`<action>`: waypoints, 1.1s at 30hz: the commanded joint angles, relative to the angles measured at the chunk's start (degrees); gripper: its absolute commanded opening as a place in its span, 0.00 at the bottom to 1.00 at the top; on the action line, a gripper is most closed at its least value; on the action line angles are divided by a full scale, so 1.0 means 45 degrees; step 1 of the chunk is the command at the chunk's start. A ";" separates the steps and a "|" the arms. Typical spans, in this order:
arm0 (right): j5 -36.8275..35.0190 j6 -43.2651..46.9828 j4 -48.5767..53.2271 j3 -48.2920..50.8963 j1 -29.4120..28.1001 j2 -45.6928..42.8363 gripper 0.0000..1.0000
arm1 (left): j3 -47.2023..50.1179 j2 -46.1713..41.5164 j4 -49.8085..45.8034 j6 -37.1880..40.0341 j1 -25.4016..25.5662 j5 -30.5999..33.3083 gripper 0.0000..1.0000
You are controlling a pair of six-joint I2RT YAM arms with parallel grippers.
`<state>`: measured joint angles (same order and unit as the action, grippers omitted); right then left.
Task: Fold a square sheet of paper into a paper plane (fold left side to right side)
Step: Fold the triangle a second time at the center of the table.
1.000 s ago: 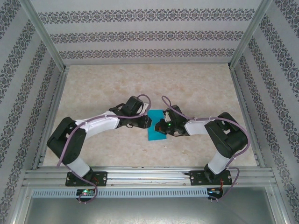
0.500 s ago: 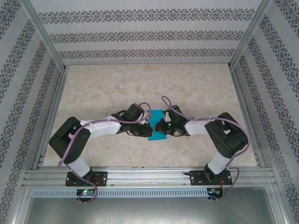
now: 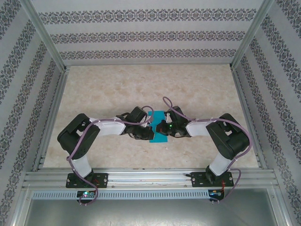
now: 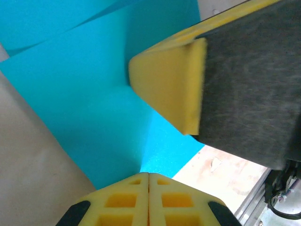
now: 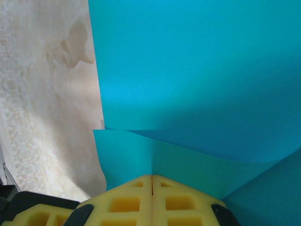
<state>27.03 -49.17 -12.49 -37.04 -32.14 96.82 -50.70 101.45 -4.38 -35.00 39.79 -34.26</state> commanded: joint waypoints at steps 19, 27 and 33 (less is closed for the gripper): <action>0.0155 0.0562 0.1330 -0.0387 -0.0045 -0.0450 0.00 | 0.0611 0.0517 0.0289 0.0006 0.0107 0.0516 0.06; 0.0088 0.0747 0.1254 -0.0513 -0.0205 -0.1318 0.00 | 0.0766 0.0576 0.0270 0.0025 0.0121 0.0612 0.04; -0.0010 0.0346 0.0700 -0.0246 -0.0566 -0.0963 0.00 | 0.0744 0.0619 0.0200 0.0083 0.0122 0.0631 0.03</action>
<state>27.42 -47.27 -7.92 -38.61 -33.74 91.66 -48.86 102.02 -1.91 -35.00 39.79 -33.43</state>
